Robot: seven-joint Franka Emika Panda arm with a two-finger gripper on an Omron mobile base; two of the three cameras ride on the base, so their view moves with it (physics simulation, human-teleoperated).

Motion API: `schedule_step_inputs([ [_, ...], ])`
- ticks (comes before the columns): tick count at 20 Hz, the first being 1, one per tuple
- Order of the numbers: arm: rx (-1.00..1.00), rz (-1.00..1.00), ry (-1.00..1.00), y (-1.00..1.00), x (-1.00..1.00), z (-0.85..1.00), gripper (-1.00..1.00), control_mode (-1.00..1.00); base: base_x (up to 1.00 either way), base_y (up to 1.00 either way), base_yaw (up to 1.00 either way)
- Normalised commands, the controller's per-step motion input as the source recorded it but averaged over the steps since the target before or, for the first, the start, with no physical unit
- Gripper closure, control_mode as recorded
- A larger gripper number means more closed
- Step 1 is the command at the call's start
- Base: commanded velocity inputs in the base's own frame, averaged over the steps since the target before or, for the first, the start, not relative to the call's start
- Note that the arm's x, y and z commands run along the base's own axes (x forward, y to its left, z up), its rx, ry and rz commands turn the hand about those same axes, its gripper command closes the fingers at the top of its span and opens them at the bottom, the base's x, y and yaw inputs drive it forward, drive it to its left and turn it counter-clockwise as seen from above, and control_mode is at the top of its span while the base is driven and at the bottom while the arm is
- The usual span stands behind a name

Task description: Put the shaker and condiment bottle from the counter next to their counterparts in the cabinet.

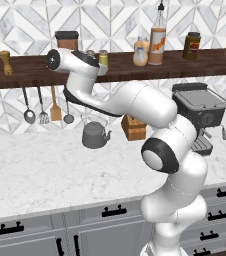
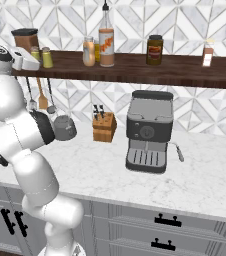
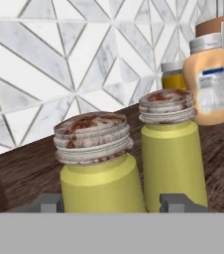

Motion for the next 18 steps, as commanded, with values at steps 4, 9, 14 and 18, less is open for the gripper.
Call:
schedule_step_inputs([
  [4, 0.0, 0.0, 0.0, 0.0, 0.0, 0.0, -1.0, -1.0, 0.0, 0.0, 0.0],
  [9, 0.0, 0.0, 0.0, 0.0, -0.04, 0.0, -1.0, -1.0, 0.0, 0.0, 0.0],
  [14, 0.0, 0.0, 0.0, 0.03, -0.05, 0.0, -1.0, -1.0, 0.0, 0.0, 0.0],
  [18, 0.0, 0.0, 0.0, 0.01, 0.0, 0.0, -1.0, -1.0, 0.0, 0.0, 0.0],
])
